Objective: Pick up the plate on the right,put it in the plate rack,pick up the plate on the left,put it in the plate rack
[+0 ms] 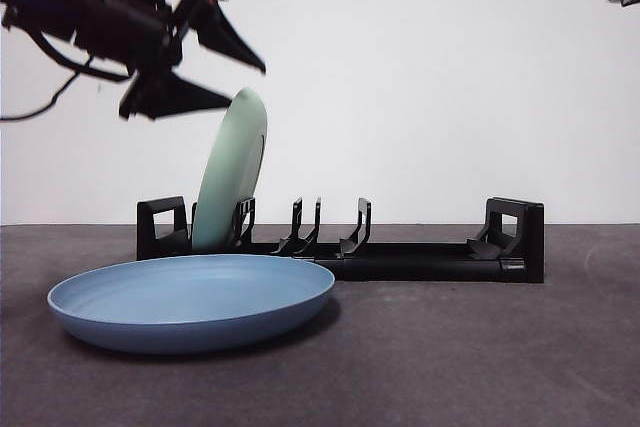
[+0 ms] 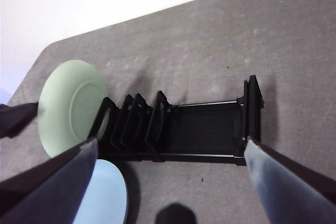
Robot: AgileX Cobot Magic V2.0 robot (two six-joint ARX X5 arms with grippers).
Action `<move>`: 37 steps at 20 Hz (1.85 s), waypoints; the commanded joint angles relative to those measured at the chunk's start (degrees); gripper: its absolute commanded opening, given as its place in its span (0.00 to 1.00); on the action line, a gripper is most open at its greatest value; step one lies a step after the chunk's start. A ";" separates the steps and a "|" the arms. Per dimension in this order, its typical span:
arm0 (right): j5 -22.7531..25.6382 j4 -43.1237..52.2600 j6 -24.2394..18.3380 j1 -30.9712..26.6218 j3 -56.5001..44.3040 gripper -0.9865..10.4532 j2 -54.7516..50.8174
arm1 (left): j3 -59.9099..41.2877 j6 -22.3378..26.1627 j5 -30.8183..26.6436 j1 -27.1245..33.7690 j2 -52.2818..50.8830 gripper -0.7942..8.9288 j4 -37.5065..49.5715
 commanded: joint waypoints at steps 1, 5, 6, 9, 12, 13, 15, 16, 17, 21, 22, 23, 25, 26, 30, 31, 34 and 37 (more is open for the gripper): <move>-3.43 -0.61 -0.42 0.22 0.11 0.50 1.44 | -0.28 6.47 2.73 -0.46 -4.02 0.40 0.98; -10.10 -2.19 -0.44 1.57 0.11 0.50 4.61 | -0.28 16.26 2.14 -1.51 -10.40 0.40 -4.04; -10.45 -2.64 -0.46 2.16 0.11 0.50 5.57 | -0.28 19.98 1.38 -1.95 -12.13 0.40 -6.23; -10.40 -3.37 -0.46 5.27 0.11 0.50 8.90 | -0.28 33.40 -5.40 -4.66 -17.86 0.40 -15.10; -10.38 -2.40 -0.48 9.90 0.11 0.49 13.20 | -0.28 46.31 -16.55 -9.35 -24.04 0.40 -24.96; -10.34 -1.73 -0.46 11.87 0.11 0.49 15.17 | -0.28 50.71 -20.87 -11.56 -26.16 0.40 -28.39; -10.19 -0.02 -0.44 16.00 0.11 0.44 19.54 | -0.28 56.02 -30.21 -16.24 -29.70 0.40 -33.57; -10.14 1.16 -0.44 17.84 0.11 0.44 22.05 | -0.28 57.83 -35.08 -18.78 -31.36 0.40 -35.63; -9.97 2.25 -0.39 18.97 0.11 0.44 24.24 | -0.28 59.06 -38.64 -20.79 -32.70 0.40 -36.96; -9.97 8.02 0.92 22.34 0.11 0.43 34.23 | -0.28 60.87 -51.65 -28.59 -37.88 0.40 -40.30; -9.99 9.18 1.09 22.67 0.11 0.40 36.46 | -0.28 61.59 -53.81 -30.12 -38.95 0.40 -40.85; -10.01 10.49 1.33 23.06 0.11 0.36 38.60 | -0.28 62.01 -55.69 -31.54 -40.00 0.40 -41.31; -10.10 12.48 2.16 23.74 0.11 0.35 41.83 | -0.28 62.01 -59.04 -34.05 -41.62 0.40 -41.88; -10.10 13.03 2.60 23.78 0.11 0.35 42.77 | -0.28 62.01 -60.02 -34.88 -42.03 0.40 -42.23; -10.36 15.21 3.52 24.72 0.11 0.30 45.92 | -0.28 62.27 -62.51 -37.40 -42.40 0.40 -42.73; -10.34 15.85 3.85 25.03 0.13 0.30 46.34 | -0.28 62.38 -62.49 -37.70 -42.40 0.40 -42.82; -10.19 18.47 5.79 25.86 0.13 0.30 46.95 | -0.28 62.38 -62.49 -38.27 -42.40 0.40 -42.82; -9.92 18.53 6.47 26.29 0.55 0.27 48.24 | -0.28 62.38 -62.51 -38.27 -42.40 0.40 -43.56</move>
